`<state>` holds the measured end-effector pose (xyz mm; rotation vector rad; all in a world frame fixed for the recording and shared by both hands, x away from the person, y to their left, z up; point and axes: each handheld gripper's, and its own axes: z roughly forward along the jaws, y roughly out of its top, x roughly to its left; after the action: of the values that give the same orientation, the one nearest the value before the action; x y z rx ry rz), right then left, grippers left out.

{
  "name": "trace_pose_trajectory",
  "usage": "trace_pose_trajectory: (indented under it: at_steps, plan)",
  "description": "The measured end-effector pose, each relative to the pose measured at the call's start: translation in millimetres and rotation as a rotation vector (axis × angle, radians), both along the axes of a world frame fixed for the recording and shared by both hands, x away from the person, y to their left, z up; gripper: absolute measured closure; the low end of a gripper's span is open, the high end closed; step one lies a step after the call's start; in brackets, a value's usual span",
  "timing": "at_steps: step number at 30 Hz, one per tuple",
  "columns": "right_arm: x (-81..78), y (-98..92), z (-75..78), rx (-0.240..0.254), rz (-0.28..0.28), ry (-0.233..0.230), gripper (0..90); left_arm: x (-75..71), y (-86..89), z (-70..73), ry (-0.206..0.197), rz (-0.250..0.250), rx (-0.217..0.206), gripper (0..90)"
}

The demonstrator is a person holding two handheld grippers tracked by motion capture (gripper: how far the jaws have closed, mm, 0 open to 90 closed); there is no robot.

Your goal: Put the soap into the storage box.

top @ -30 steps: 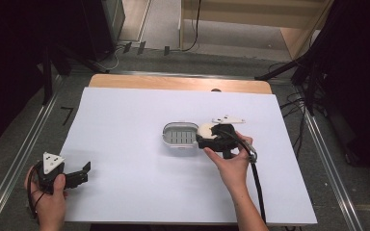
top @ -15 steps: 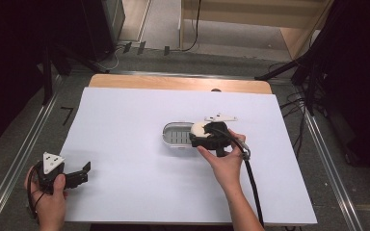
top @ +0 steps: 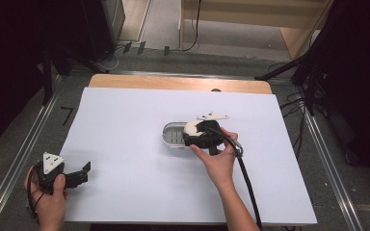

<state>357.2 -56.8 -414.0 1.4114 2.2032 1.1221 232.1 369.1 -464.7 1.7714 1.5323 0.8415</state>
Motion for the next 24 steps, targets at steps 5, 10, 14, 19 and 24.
trace_pose_trajectory:
  at_steps: [5, 10, 14, 19, 24]
  plan:
    - [2.0, 8.3, -0.5, 0.000, 0.009, 0.004, 24.9, 0.0, 0.0, 0.0, 0.000, 0.000, 0.000, 0.3]
    - [3.5, 16.6, -1.9, 0.000, 0.020, 0.008, 24.9, 0.0, 0.1, 0.0, 0.000, 0.000, -0.001, 0.3]
    - [5.2, 21.5, -4.9, -0.002, 0.024, 0.011, 24.9, 0.1, 0.2, 0.0, 0.000, -0.001, -0.003, 0.3]
    - [8.2, 24.8, -9.4, -0.004, 0.021, 0.026, 24.9, 0.2, 0.5, 0.0, 0.002, -0.002, -0.005, 0.3]
    - [10.5, 26.8, -13.1, -0.003, 0.013, 0.037, 24.9, 0.2, 0.4, 0.0, 0.002, -0.003, -0.006, 0.3]
